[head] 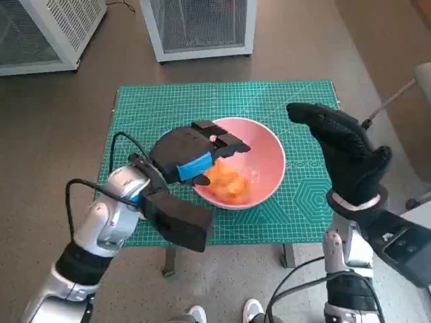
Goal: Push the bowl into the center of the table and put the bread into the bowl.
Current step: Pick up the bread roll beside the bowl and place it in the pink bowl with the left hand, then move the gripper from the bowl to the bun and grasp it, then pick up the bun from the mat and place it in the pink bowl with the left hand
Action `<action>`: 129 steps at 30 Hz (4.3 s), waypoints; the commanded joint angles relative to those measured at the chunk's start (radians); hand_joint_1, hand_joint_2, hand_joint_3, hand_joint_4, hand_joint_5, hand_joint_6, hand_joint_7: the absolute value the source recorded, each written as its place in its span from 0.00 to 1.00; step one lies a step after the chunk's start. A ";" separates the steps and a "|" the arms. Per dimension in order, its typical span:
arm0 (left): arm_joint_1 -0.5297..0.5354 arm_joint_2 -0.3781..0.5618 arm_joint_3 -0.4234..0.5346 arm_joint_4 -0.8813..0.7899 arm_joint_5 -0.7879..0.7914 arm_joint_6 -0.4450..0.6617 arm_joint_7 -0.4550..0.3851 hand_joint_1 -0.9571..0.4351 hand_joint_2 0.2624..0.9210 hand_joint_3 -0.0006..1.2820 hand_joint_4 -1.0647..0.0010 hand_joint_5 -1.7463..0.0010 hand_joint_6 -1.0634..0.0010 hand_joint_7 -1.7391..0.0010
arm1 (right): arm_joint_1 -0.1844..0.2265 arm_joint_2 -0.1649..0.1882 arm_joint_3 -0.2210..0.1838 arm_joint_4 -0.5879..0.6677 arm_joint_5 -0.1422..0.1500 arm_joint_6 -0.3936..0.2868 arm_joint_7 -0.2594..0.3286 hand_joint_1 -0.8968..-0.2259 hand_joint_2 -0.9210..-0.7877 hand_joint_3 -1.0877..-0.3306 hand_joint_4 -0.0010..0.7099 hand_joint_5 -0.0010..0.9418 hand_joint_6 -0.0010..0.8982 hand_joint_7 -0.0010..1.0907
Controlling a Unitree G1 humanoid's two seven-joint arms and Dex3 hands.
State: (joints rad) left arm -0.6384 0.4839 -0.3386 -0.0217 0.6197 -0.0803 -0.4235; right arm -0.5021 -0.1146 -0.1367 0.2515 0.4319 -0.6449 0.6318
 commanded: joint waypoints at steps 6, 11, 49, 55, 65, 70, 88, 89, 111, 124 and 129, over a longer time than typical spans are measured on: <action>0.089 0.062 0.136 -0.270 -0.095 0.086 -0.113 0.43 0.82 0.01 0.88 1.00 0.75 0.95 | 0.022 -0.001 0.007 -0.008 -0.004 0.021 -0.006 0.54 0.00 0.70 0.52 0.00 0.06 0.56; 0.125 0.091 0.199 -0.376 -0.116 0.130 -0.148 0.43 0.81 0.00 0.88 1.00 0.75 0.95 | 0.024 0.001 0.008 -0.012 -0.004 0.024 -0.007 0.54 0.00 0.70 0.52 0.00 0.06 0.56; 0.436 0.232 0.380 -0.607 -0.128 0.380 -0.271 0.55 0.71 0.00 0.85 1.00 0.70 0.98 | 0.009 -0.001 0.013 -0.005 0.027 0.058 0.021 0.53 0.00 0.70 0.52 0.00 0.06 0.59; 0.469 0.222 0.347 -0.582 -0.103 0.379 -0.247 0.54 0.71 0.00 0.85 1.00 0.70 0.99 | 0.012 -0.006 0.012 -0.007 0.031 0.062 0.023 0.55 0.00 0.69 0.52 0.00 0.05 0.59; 0.465 0.198 0.260 -0.462 -0.057 0.380 -0.211 0.55 0.72 0.00 0.85 1.00 0.69 0.99 | 0.022 -0.011 0.008 -0.022 0.032 0.075 0.021 0.53 0.00 0.70 0.52 0.00 0.05 0.60; 0.453 0.184 0.222 -0.393 -0.037 0.378 -0.186 0.62 0.73 0.00 0.84 1.00 0.69 0.99 | 0.024 -0.012 0.008 -0.024 0.026 0.075 0.017 0.53 0.00 0.70 0.52 0.00 0.05 0.60; 0.332 0.122 0.077 -0.032 0.058 0.396 -0.105 0.74 0.77 0.01 0.68 0.98 0.62 0.98 | 0.027 -0.020 0.002 -0.022 0.016 0.062 0.018 0.54 0.00 0.69 0.52 0.00 0.05 0.60; 0.326 0.122 0.069 -0.016 0.068 0.391 -0.093 0.74 0.77 0.01 0.66 0.97 0.61 0.98 | 0.027 -0.021 0.002 -0.021 0.016 0.061 0.019 0.54 0.00 0.69 0.52 0.00 0.05 0.60; 0.321 0.187 0.094 0.011 0.064 0.245 0.003 0.69 1.00 0.05 0.32 0.37 0.42 0.30 | 0.036 -0.019 0.009 -0.025 0.014 0.061 0.014 0.55 0.00 0.68 0.52 0.00 0.04 0.60; 0.346 0.196 0.207 -0.254 0.037 0.296 -0.057 0.69 0.99 0.03 0.31 0.38 0.38 0.33 | 0.033 -0.017 0.014 -0.014 0.029 0.070 0.026 0.53 0.00 0.68 0.52 0.00 0.03 0.62; 0.337 0.179 0.259 -0.345 -0.005 0.304 -0.061 0.69 0.99 0.02 0.28 0.39 0.37 0.34 | 0.032 -0.016 0.016 -0.015 0.034 0.077 0.028 0.53 0.00 0.68 0.53 0.00 0.03 0.62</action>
State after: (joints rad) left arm -0.2993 0.6684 -0.1102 -0.3055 0.6403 0.2154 -0.4751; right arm -0.4884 -0.1319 -0.1226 0.2253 0.4670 -0.5829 0.6502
